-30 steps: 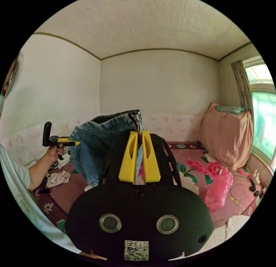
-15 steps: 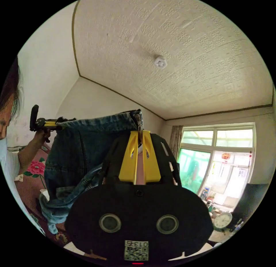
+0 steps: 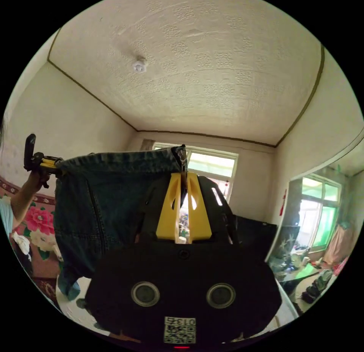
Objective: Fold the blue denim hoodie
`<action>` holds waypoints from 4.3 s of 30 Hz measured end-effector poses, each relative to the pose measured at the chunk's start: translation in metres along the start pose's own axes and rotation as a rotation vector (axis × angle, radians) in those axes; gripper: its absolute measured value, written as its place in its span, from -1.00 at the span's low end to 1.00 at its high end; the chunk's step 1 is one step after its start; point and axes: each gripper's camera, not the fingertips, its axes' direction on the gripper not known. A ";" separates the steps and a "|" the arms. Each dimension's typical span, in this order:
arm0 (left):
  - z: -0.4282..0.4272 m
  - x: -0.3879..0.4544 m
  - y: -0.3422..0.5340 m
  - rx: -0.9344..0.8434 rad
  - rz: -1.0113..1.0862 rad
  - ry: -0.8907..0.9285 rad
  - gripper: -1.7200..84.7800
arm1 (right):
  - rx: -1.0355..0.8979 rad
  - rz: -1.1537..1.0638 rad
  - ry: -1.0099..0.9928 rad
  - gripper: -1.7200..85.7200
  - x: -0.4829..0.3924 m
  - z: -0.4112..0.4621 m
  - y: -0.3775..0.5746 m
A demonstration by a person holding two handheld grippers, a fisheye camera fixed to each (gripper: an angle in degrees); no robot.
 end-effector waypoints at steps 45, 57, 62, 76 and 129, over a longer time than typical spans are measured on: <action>0.416 0.021 0.522 -0.735 -0.606 0.423 -0.63 | -0.975 0.459 -0.418 -0.62 -0.145 0.225 0.639; 0.512 0.336 0.410 -0.577 0.300 1.011 -0.51 | -1.294 0.629 0.034 -0.78 -0.091 -0.022 0.765; 0.517 0.354 0.402 -0.577 0.327 0.930 -0.37 | -1.125 0.849 -0.124 -0.93 -0.091 0.009 0.742; 0.527 0.182 0.429 -0.662 -0.272 0.638 -0.51 | -0.817 0.611 -0.708 -0.89 -0.226 0.143 0.551; 0.150 -0.150 0.068 0.231 -0.141 0.346 -0.91 | -0.578 -0.591 0.306 -0.90 -0.240 0.007 0.061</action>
